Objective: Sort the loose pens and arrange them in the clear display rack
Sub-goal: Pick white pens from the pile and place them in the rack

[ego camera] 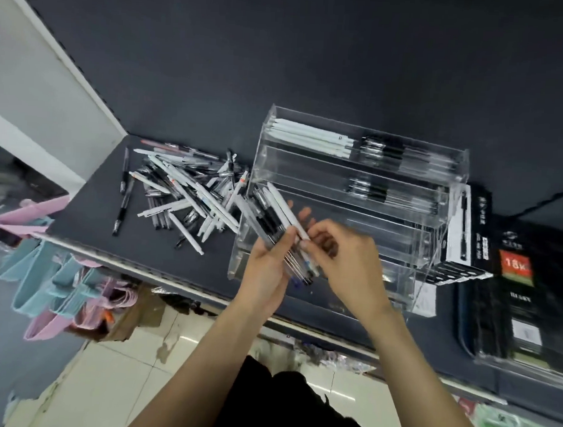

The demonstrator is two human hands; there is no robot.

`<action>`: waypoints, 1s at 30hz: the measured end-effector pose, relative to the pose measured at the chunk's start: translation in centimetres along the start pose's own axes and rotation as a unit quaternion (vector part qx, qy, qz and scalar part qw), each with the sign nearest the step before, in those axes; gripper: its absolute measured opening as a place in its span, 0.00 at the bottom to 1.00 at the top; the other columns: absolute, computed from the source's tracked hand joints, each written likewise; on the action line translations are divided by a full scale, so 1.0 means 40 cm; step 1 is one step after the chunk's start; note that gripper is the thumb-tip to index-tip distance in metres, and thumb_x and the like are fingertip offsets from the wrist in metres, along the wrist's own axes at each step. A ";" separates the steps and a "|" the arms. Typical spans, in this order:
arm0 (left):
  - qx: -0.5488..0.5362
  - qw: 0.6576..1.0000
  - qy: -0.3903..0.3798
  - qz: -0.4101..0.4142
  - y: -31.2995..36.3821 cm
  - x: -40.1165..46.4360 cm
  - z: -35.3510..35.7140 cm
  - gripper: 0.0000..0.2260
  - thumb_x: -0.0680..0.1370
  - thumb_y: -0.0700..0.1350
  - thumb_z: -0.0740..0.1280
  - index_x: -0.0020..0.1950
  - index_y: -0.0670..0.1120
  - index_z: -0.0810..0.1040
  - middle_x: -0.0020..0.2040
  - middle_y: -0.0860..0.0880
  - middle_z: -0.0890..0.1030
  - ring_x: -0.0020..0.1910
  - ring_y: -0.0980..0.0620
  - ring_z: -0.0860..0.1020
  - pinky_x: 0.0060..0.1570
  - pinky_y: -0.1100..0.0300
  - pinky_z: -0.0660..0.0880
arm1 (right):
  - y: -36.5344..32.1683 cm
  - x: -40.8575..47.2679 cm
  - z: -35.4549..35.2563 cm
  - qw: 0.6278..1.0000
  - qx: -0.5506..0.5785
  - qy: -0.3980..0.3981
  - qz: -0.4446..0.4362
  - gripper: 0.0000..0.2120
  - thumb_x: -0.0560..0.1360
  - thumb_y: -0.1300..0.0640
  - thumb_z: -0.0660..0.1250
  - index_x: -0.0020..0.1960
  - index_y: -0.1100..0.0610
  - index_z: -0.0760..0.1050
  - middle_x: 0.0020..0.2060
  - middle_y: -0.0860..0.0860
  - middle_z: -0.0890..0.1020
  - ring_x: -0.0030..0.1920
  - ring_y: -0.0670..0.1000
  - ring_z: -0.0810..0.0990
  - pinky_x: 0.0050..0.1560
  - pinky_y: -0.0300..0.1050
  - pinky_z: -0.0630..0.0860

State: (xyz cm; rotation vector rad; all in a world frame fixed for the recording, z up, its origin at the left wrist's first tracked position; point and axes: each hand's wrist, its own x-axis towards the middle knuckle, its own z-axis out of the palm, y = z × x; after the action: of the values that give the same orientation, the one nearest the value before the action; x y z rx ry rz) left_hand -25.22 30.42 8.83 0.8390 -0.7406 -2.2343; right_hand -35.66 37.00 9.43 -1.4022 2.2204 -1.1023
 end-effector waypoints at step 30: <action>-0.016 0.999 0.038 0.024 0.122 0.154 -0.039 0.13 0.81 0.43 0.59 0.65 0.46 0.75 0.61 0.51 0.81 0.58 0.51 0.80 0.53 0.57 0.77 | 0.013 0.478 -0.073 0.898 -0.424 -0.046 -0.113 0.08 0.77 0.53 0.65 0.50 0.58 0.77 0.45 0.54 0.80 0.44 0.58 0.79 0.37 0.44 0.68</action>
State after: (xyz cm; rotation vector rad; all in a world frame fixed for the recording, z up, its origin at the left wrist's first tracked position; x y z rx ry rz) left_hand -26.04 22.45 8.92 0.8771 -0.6811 -2.1546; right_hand -46.98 21.94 13.80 -2.0053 2.6296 -0.0364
